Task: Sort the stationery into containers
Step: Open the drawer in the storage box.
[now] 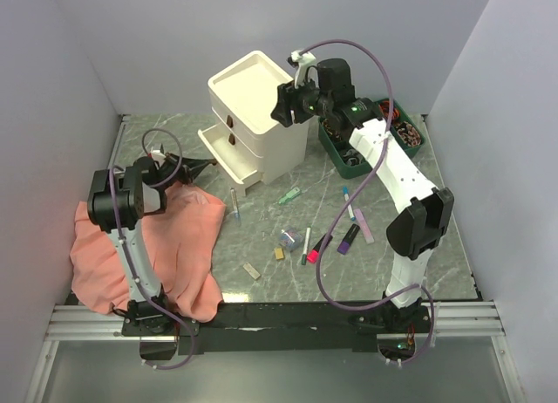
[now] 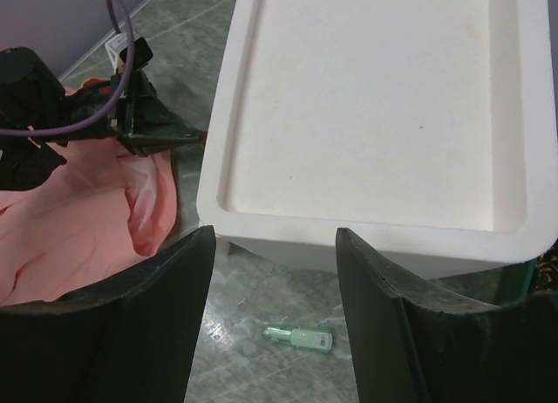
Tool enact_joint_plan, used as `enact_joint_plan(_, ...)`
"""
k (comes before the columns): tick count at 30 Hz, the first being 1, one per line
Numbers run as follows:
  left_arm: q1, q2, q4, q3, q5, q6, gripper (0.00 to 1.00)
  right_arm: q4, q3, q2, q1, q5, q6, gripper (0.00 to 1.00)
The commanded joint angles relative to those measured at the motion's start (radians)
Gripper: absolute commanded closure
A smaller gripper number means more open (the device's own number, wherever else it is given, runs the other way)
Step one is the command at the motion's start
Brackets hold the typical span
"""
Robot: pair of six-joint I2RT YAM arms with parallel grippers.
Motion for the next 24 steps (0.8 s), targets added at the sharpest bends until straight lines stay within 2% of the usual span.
enact_joint_plan(1,0.036,-0.089,0.037,-0.059,0.091,0.049,0.99,0.035,0.045,0.018,-0.002,-0.041,-0.027,0.35)
enact_joint_plan(8,0.040,-0.151,-0.023,-0.123,0.077,0.102,0.99,0.049,0.008,-0.005,0.000,-0.045,-0.055,0.35)
enact_joint_plan(17,0.093,-0.209,-0.210,-0.096,0.100,0.223,0.98,0.038,-0.084,-0.074,0.000,-0.088,-0.128,0.34)
enact_joint_plan(20,0.099,-0.224,-0.302,-0.073,0.117,0.293,0.90,0.001,-0.116,-0.113,0.001,-0.102,-0.191,0.33)
enact_joint_plan(22,0.102,-0.232,-0.351,-0.060,0.125,0.345,0.76,0.004,-0.165,-0.160,0.001,-0.105,-0.239,0.33)
enact_joint_plan(23,0.103,-0.235,-0.362,-0.047,0.128,0.357,0.72,0.004,-0.183,-0.177,0.001,-0.114,-0.265,0.32)
enact_joint_plan(24,0.108,-0.237,-0.365,-0.042,0.134,0.366,0.65,-0.011,-0.218,-0.194,0.001,-0.120,-0.335,0.32)
